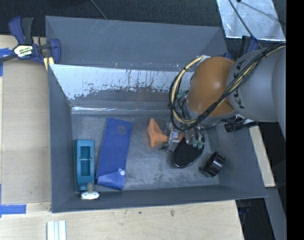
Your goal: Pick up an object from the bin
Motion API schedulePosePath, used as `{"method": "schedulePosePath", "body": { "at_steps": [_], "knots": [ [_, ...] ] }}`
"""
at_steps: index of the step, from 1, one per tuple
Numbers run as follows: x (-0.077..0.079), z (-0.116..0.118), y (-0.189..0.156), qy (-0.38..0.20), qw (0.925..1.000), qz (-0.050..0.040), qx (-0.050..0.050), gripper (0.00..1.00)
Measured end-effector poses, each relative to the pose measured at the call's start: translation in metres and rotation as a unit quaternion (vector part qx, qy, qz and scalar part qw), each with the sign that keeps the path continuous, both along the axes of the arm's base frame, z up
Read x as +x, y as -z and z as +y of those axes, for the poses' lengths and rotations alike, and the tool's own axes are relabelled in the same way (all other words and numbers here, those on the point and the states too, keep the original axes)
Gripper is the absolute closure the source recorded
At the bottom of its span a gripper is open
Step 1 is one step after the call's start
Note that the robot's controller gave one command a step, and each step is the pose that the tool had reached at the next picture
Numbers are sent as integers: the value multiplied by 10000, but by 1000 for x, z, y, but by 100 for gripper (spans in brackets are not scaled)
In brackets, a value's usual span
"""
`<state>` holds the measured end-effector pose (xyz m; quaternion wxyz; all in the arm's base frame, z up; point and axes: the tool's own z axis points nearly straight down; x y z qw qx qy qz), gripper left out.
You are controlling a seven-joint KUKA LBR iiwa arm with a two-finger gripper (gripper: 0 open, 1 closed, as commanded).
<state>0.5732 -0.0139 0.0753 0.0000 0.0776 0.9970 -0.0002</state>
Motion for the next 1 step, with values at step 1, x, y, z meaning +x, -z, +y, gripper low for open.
{"method": "schedulePosePath", "body": {
  "at_steps": [1],
  "knots": [
    [-1, 0, -17, 1, 10000, 24, 3, 100]
  ]
}}
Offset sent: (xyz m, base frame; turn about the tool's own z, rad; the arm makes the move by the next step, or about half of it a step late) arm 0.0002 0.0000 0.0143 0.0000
